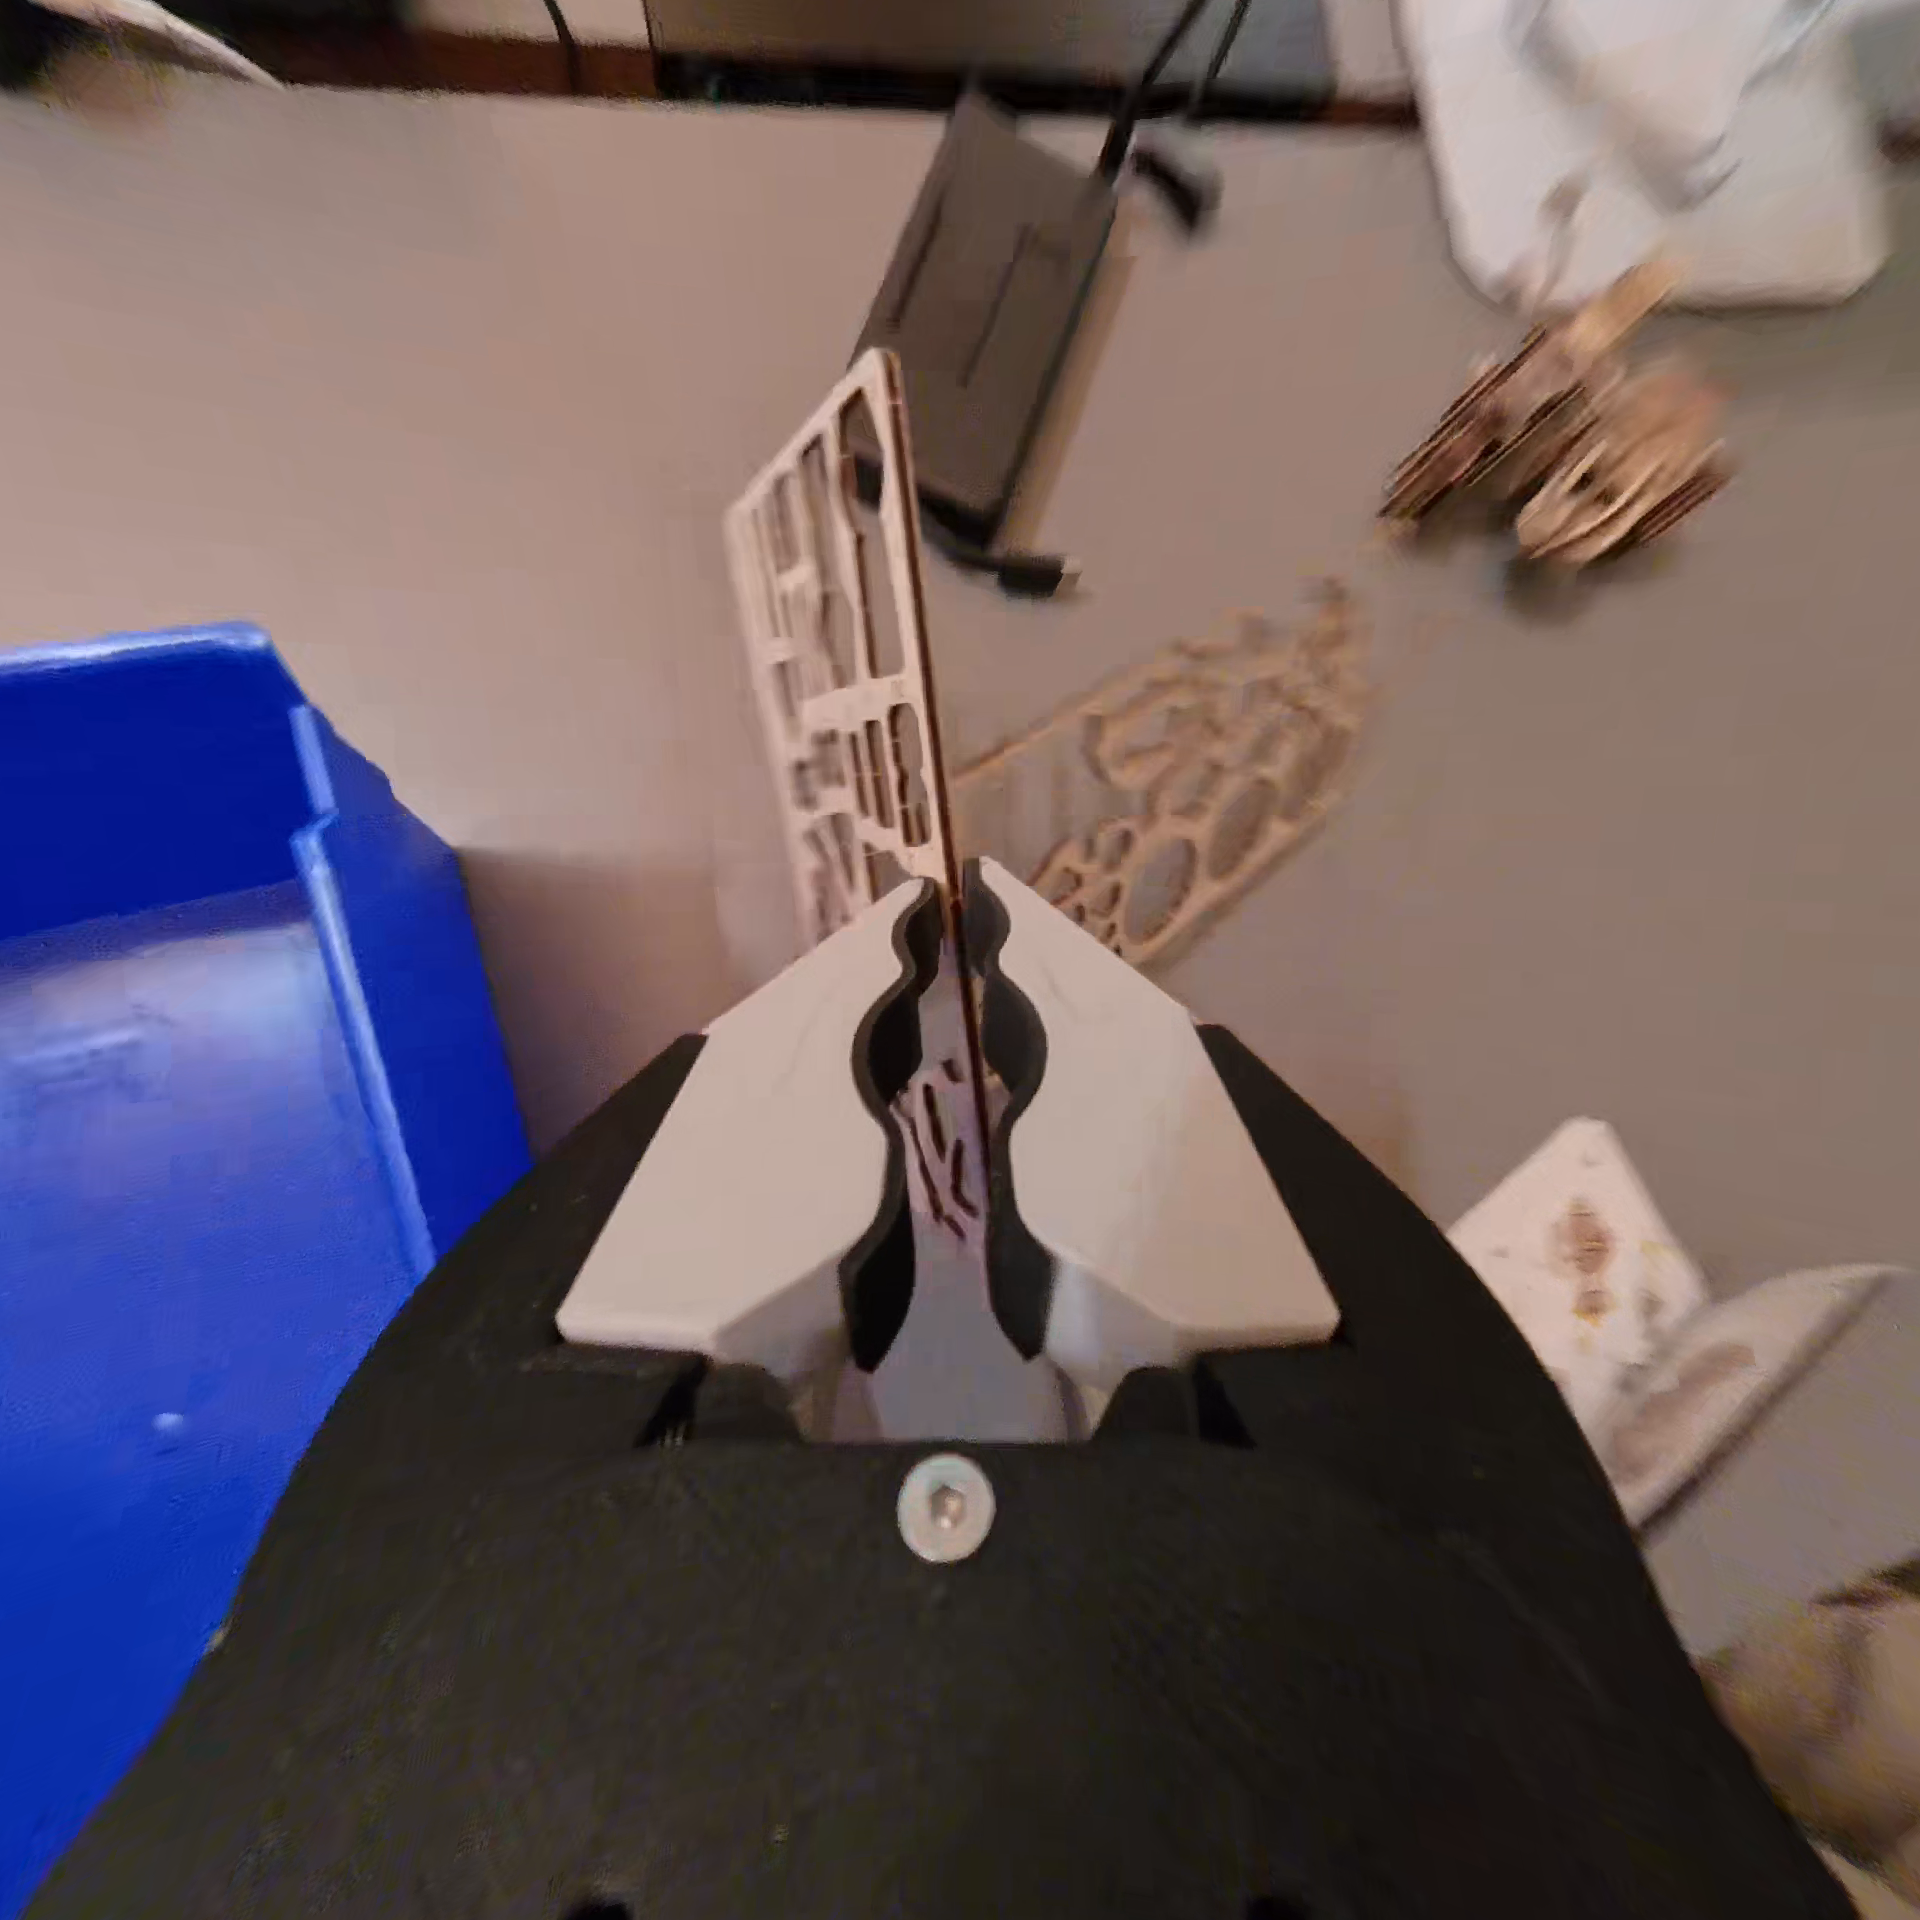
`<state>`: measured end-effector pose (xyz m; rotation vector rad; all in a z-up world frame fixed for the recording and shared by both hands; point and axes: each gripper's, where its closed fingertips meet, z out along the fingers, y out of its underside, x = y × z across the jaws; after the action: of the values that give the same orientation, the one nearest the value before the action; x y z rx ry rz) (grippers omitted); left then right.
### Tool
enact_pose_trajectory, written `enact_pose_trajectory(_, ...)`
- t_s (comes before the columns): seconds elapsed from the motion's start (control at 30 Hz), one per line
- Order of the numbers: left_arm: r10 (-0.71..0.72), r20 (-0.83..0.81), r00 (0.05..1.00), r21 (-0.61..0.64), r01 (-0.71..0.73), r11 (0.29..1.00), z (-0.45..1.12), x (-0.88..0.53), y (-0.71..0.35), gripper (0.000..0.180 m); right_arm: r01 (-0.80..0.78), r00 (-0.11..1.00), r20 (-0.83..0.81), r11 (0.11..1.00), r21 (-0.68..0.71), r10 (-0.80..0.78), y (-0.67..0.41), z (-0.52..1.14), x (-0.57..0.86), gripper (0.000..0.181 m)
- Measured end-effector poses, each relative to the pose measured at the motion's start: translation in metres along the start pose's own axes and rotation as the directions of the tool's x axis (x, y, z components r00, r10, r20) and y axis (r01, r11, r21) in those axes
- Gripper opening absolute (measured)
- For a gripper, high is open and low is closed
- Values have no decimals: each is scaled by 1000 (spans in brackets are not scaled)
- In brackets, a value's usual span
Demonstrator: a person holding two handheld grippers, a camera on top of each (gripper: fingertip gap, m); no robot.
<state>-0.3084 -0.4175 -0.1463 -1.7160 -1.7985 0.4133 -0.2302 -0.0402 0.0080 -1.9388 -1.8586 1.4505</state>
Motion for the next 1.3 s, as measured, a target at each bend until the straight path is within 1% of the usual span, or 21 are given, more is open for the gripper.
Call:
enact_pose_trajectory(0.03, -49, -32, 998, 29, 50, 998, -12, 5, -5, 0, -1, 1000, 27, 1000, -7, 1, -1, 7, -7, 39)
enact_pose_trajectory(0.1, -108, -51, 993, 53, 111, 992, -28, 5, -9, 0, 24, 997, 78, 999, -29, -22, -2, 21, -21, 39)
enact_pose_trajectory(0.2, -171, -86, 982, 52, 176, 983, -40, 4, -1, 0, 98, 986, 139, 993, -67, -88, 1, 41, -44, 39)
enact_pose_trajectory(0.37, -201, -149, 968, 61, 212, 975, -56, 15, 1, 0, 177, 962, 229, 979, -103, -150, 8, 60, -78, 39)
enact_pose_trajectory(0.43, -204, -225, 953, 95, 229, 969, -71, 32, -15, 0, 193, 954, 255, 975, -113, -160, 11, 61, -87, 39)
enact_pose_trajectory(0.5, -211, -383, 899, 126, 278, 952, -94, 64, -38, 0, 183, 947, 286, 976, -117, -144, 12, 61, -95, 39)
enact_pose_trajectory(0.53, -216, -487, 847, 132, 316, 940, -108, 85, -51, 0, 167, 941, 315, 980, -110, -125, 11, 60, -101, 40)
enact_pose_trajectory(0.57, -213, -605, 767, 125, 356, 926, -125, 109, -64, 0, 147, 927, 359, 985, -94, -104, 7, 59, -108, 42)
enact_pose_trajectory(0.63, -174, -815, 553, 82, 407, 910, -165, 158, -85, 0, 85, 887, 459, 996, -39, -58, -11, 49, -119, 54)
enact_pose_trajectory(0.7, -129, -930, 343, 25, 411, 911, -203, 199, -97, 0, 5, 829, 559, 1000, 11, -10, -37, 33, -127, 65)
enact_pose_trajectory(0.77, -108, -974, 197, -26, 381, 924, -227, 234, -100, 0, -66, 702, 711, 998, 4, 44, -61, 7, -139, 69)
enact_pose_trajectory(0.83, -115, -989, 95, -77, 337, 938, -238, 265, -98, 0, -62, 568, 820, 997, -51, 77, -72, -18, -148, 66)
enact_pose_trajectory(0.87, -114, -992, 59, -91, 306, 948, -241, 281, -94, 0, -23, 539, 839, 997, -70, 72, -72, -24, -150, 63)
enact_pose_trajectory(0.93, -122, -992, 14, -116, 226, 967, -240, 311, -83, 0, 81, 555, 831, 992, -102, 40, -62, -26, -143, 51)
enact_pose_trajectory(0.97, -127, -992, 15, -121, 195, 973, -236, 325, -78, 0, 115, 561, 828, 989, -95, 14, -60, -29, -137, 28)
enact_pose_trajectory(1.0, -132, -990, 54, -120, 178, 977, -226, 338, -75, 0, 110, 563, 827, 991, -74, -1, -64, -33, -127, 4)
enact_pose_trajectory(1.03, -129, -985, 115, -108, 174, 979, -212, 347, -72, 11, 76, 567, 824, 995, -63, 9, -70, -37, -113, 1)
enact_pose_trajectory(1.1, -138, -967, 212, -98, 190, 977, -183, 362, -71, 23, -33, 577, 815, 999, -42, 53, -87, -50, -70, 1)
enact_pose_trajectory(1.17, -166, -938, 304, -97, 228, 969, -157, 375, -69, 34, -178, 644, 758, 984, 12, 107, -112, -62, 4, 0)
enact_pose_trajectory(1.23, -174, -898, 404, -72, 255, 964, -135, 390, -64, 46, -300, 776, 603, 949, 94, 185, -138, -72, 108, 0)
enact_pose_trajectory(1.3, -202, -856, 476, -68, 283, 957, -119, 412, -57, 58, -346, 911, 305, 918, 197, 278, -158, -90, 237, 0)
